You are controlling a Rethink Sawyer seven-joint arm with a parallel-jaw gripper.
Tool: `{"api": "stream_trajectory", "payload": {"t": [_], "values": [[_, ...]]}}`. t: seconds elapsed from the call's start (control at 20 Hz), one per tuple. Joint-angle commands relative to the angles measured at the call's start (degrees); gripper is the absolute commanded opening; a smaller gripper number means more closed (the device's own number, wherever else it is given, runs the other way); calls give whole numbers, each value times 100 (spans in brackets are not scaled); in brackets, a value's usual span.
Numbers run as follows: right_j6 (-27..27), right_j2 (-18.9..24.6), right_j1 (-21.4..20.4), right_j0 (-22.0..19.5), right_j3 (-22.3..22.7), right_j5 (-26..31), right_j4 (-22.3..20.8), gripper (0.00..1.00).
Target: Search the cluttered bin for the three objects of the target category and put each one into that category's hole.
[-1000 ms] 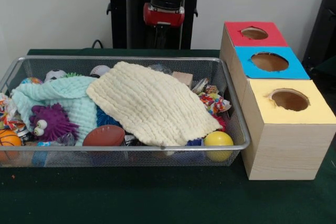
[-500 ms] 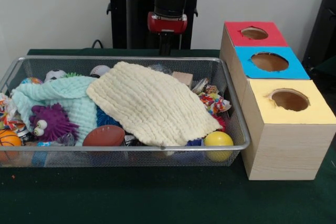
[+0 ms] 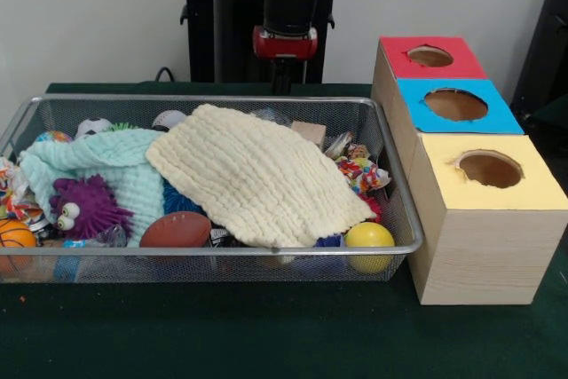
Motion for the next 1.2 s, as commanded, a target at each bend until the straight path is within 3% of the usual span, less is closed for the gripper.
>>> {"api": "stream_trajectory", "payload": {"t": [0.05,0.55,0.95,1.2], "values": [[1151,423,487,-27,-1005,-749,374,0],[977,455,816,-185,-1420,-949,185,0],[916,-80,767,289,-1110,-2413,498,0],[923,-161,921,331,-1161,-2759,540,0]]}}
